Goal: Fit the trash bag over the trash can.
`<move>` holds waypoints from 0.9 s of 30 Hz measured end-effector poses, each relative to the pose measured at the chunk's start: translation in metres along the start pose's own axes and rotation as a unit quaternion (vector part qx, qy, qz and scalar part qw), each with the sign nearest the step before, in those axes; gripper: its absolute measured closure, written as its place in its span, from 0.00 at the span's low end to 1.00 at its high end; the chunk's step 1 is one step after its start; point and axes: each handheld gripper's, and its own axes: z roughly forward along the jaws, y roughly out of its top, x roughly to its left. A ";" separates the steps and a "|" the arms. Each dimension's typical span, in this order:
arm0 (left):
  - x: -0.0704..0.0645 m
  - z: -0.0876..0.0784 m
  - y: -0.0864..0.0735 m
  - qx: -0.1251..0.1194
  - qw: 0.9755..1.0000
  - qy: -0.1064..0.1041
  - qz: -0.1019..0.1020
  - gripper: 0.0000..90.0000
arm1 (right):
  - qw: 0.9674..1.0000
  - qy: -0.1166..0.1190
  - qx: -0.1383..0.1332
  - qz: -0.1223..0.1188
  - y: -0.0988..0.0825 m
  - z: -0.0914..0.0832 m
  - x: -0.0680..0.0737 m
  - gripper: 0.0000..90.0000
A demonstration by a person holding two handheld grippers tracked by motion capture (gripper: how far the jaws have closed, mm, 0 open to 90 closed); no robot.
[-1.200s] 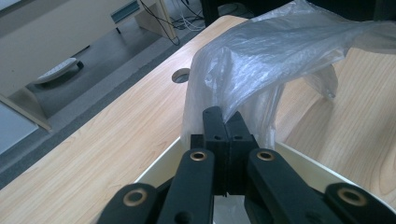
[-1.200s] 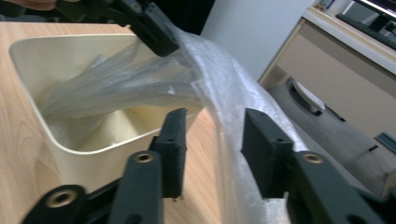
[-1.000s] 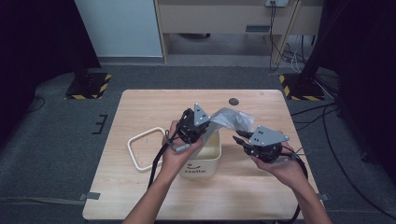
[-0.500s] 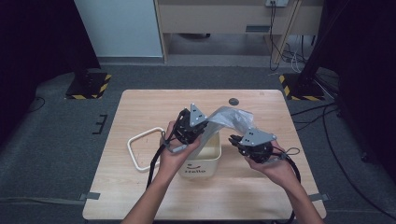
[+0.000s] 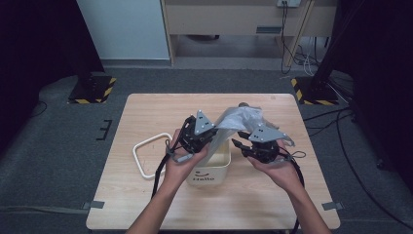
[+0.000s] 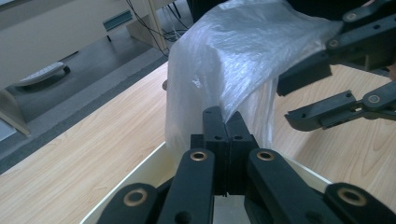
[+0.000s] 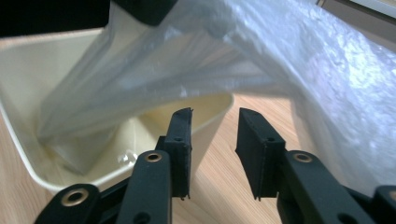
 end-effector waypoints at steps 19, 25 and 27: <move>-0.005 -0.003 -0.002 -0.007 1.000 -0.020 0.000 1.00 | 0.997 0.002 -0.032 0.064 0.008 0.011 -0.002 0.55; -0.005 -0.004 -0.003 -0.009 1.000 -0.023 0.001 1.00 | 0.995 0.001 -0.045 0.094 0.009 0.011 -0.005 0.63; -0.006 -0.005 -0.003 -0.010 1.000 -0.025 0.001 1.00 | 0.994 -0.003 -0.047 0.096 0.009 0.012 -0.006 0.67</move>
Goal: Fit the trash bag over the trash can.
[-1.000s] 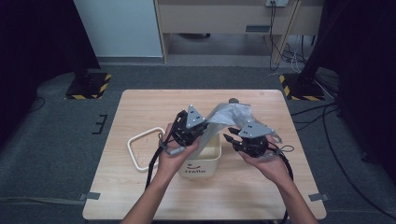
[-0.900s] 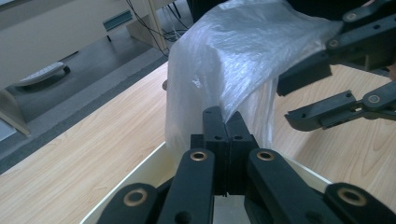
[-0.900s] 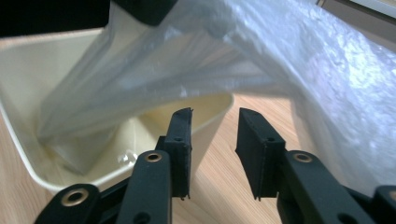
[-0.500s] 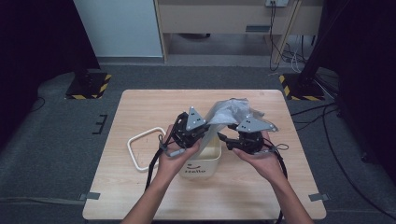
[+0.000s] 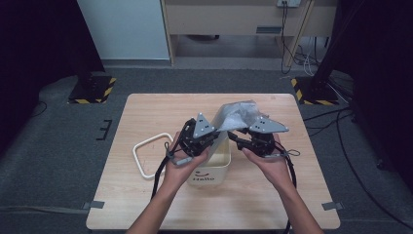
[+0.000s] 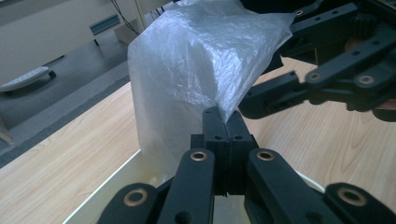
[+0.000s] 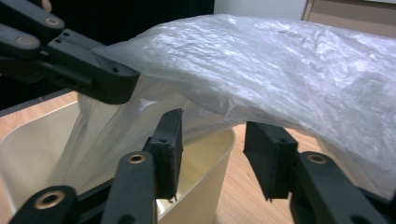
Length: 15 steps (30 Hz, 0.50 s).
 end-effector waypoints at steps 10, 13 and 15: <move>0.000 -0.003 -0.003 -0.005 1.000 -0.005 -0.002 1.00 | 1.000 -0.018 0.000 0.013 0.000 0.001 -0.003 1.00; 0.003 -0.004 -0.003 -0.006 1.000 -0.002 -0.004 1.00 | 1.000 -0.019 0.003 0.005 0.000 0.001 -0.003 1.00; 0.006 -0.005 -0.004 -0.008 1.000 0.002 -0.009 1.00 | 1.000 -0.018 0.006 0.003 0.000 0.001 -0.002 1.00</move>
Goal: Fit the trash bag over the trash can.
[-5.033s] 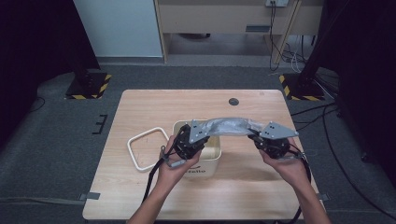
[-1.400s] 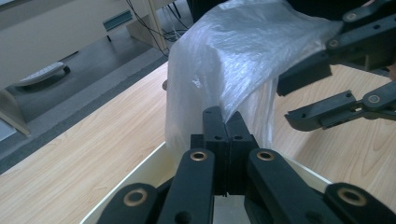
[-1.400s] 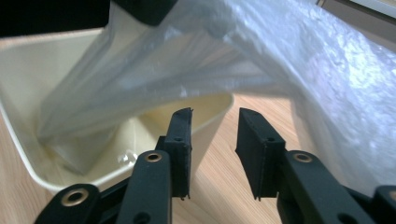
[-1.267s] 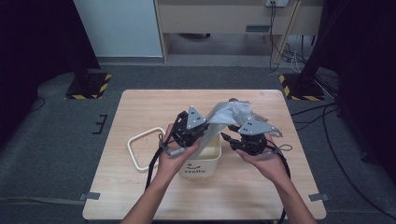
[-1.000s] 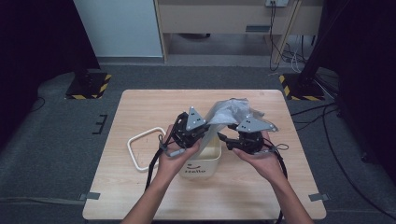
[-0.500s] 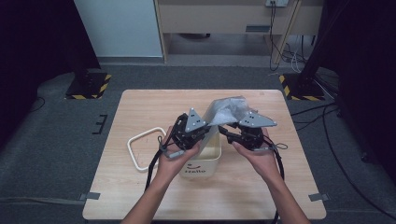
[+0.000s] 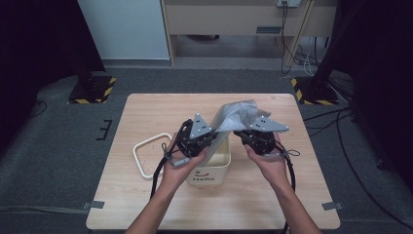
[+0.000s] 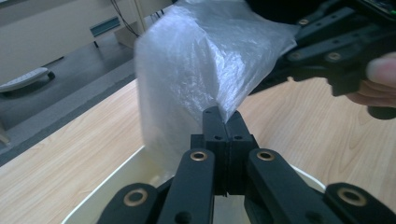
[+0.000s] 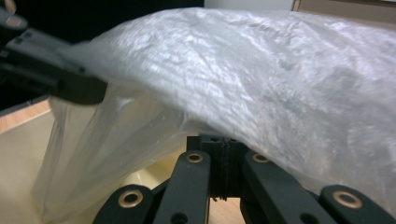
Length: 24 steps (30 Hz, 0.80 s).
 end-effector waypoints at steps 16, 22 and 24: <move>0.040 -0.002 -0.013 0.011 0.998 0.043 -0.038 1.00 | 0.999 -0.002 0.010 -0.054 -0.006 -0.026 0.012 1.00; 0.047 -0.006 -0.025 0.010 0.998 0.047 -0.051 1.00 | 0.997 0.004 0.014 -0.070 -0.008 -0.032 0.017 1.00; 0.048 -0.007 -0.029 0.010 0.997 0.048 -0.055 1.00 | 0.997 0.006 0.016 -0.074 -0.008 -0.031 0.018 1.00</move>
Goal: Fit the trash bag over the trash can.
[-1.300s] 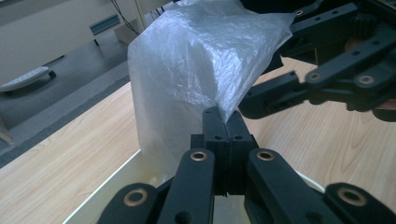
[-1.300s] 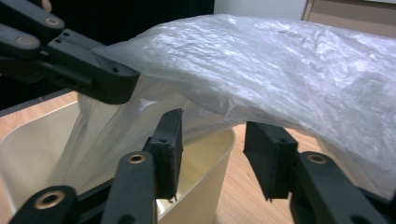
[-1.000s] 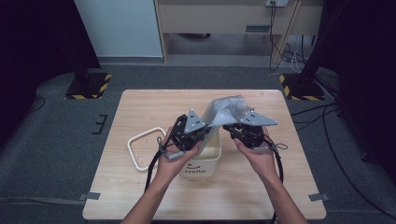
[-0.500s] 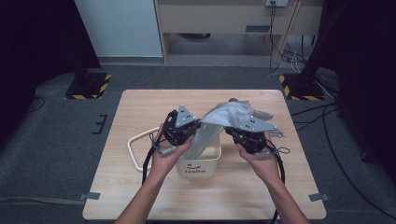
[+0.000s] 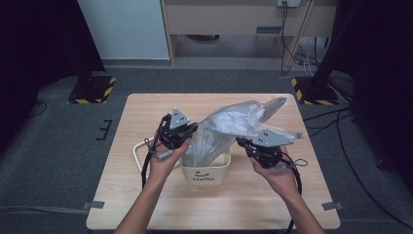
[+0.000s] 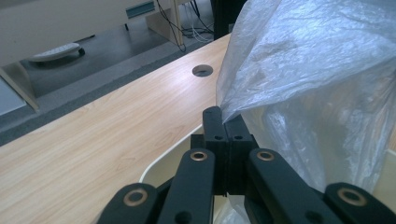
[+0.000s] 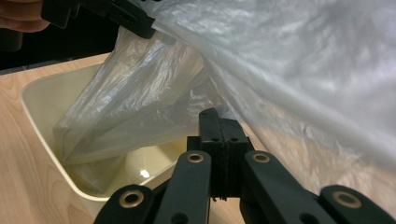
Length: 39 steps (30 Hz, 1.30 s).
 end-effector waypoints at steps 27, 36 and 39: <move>0.041 -0.014 -0.040 0.009 0.998 0.037 -0.045 1.00 | 0.998 0.027 0.026 -0.059 -0.022 -0.025 0.033 1.00; 0.048 -0.009 -0.049 0.012 0.998 0.045 -0.052 1.00 | 0.995 0.040 0.047 -0.077 -0.036 -0.028 0.044 1.00; 0.050 -0.006 -0.051 0.016 0.997 0.049 -0.053 0.99 | 0.994 0.047 0.055 -0.086 -0.040 -0.027 0.050 1.00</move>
